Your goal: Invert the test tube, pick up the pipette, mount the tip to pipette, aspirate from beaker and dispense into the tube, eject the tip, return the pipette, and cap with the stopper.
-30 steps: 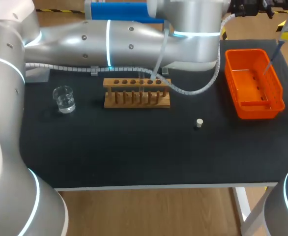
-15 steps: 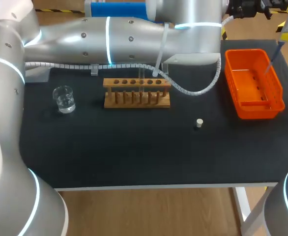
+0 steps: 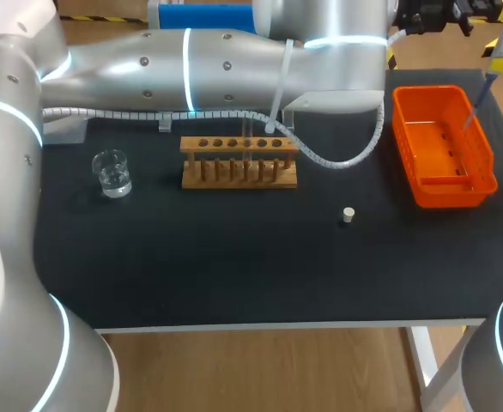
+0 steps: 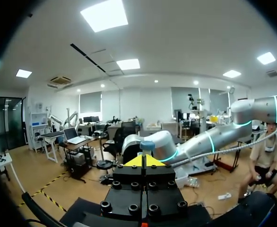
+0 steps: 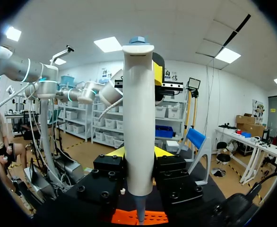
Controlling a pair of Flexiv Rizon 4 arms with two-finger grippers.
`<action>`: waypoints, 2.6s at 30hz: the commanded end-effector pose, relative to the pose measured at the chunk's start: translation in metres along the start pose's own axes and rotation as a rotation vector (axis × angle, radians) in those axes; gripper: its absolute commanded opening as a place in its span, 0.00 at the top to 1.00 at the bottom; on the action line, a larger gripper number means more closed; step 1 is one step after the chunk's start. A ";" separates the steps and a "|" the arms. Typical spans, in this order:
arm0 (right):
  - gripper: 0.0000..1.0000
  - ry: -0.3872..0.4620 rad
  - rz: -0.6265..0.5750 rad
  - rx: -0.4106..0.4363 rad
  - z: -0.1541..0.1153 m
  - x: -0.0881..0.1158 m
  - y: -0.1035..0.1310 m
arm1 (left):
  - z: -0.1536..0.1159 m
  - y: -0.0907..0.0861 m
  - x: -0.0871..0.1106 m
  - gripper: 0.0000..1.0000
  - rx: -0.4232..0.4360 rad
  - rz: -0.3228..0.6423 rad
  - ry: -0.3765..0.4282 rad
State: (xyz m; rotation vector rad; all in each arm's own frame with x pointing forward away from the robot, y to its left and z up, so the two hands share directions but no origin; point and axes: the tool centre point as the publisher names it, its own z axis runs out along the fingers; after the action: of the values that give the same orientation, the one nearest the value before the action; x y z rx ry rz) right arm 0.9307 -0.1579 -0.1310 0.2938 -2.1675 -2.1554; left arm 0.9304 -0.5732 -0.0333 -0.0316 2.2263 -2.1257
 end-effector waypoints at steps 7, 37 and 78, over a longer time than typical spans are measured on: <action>1.00 0.006 -0.001 0.001 -0.002 -0.002 0.003 | 0.006 0.012 0.005 1.00 -0.024 0.007 -0.023; 1.00 0.006 -0.001 0.001 -0.002 -0.002 0.003 | 0.010 0.036 0.005 1.00 -0.071 0.007 -0.034; 1.00 0.006 -0.001 0.001 -0.002 -0.002 0.003 | -0.067 -0.017 0.002 0.00 -0.148 0.024 0.098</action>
State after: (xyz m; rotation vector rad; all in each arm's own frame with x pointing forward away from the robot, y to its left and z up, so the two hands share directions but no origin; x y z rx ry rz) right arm 0.9318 -0.1580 -0.1282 0.2961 -2.1644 -2.1565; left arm 0.9235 -0.5341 -0.0225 -0.0195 2.2432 -2.0541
